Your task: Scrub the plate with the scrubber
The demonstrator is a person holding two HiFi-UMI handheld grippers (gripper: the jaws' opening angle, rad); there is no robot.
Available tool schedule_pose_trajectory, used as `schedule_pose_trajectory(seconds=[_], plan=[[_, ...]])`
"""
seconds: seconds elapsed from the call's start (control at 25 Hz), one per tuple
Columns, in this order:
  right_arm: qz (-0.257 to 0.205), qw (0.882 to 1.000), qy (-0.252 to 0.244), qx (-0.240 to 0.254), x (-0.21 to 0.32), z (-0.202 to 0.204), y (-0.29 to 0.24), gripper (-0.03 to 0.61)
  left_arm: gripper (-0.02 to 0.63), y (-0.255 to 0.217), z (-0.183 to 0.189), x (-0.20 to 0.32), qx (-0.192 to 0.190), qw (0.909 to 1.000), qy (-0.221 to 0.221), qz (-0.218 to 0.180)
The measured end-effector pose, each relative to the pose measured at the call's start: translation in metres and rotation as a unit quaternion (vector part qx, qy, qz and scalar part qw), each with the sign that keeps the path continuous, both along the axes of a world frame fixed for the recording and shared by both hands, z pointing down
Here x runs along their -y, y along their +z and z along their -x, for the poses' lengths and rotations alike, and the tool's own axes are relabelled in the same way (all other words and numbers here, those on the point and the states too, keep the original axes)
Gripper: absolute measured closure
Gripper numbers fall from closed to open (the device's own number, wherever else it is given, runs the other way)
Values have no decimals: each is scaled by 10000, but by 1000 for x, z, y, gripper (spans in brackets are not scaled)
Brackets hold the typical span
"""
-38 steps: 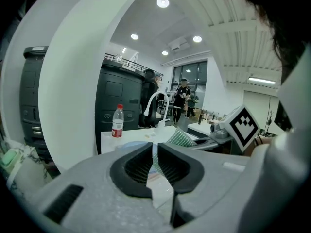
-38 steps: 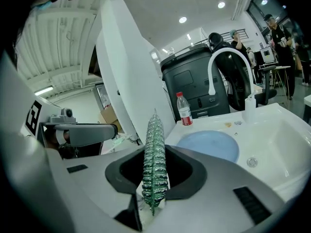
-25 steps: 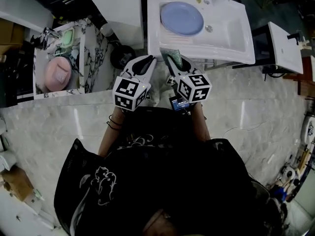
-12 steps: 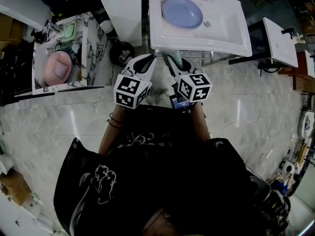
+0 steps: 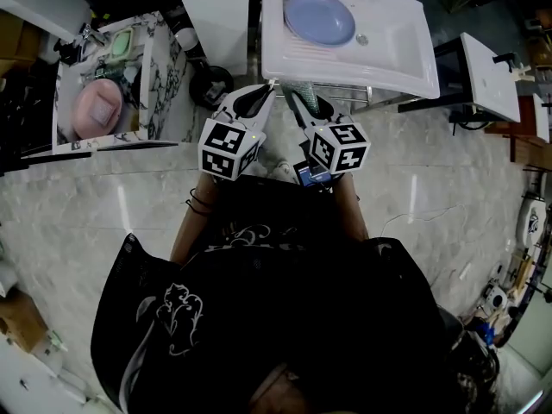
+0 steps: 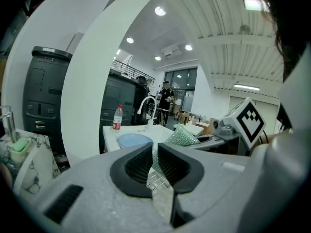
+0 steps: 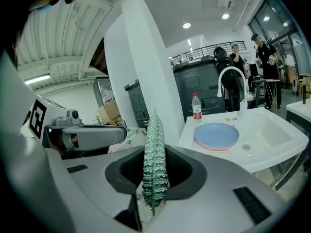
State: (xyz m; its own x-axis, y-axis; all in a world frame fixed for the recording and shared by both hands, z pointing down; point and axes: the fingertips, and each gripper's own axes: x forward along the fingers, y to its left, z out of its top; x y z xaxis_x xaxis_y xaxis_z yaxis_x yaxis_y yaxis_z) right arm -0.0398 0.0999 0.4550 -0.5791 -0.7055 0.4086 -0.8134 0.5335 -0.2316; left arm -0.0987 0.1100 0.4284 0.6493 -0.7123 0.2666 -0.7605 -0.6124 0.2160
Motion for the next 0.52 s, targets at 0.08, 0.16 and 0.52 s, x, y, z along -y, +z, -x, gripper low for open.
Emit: schedule_pose_trajectory(seconds=[0.08, 0.16, 0.52], plan=[[6, 10000, -16, 6, -1, -2, 1, 489, 580, 0, -3, 0, 27, 10000, 3, -13], [5, 10000, -24, 10, -1, -3, 3, 489, 580, -1, -5, 1, 31, 10000, -5, -32], [-15, 10000, -42, 18, 5, -10, 0, 489, 580, -1, -9, 4, 75, 10000, -59, -4]])
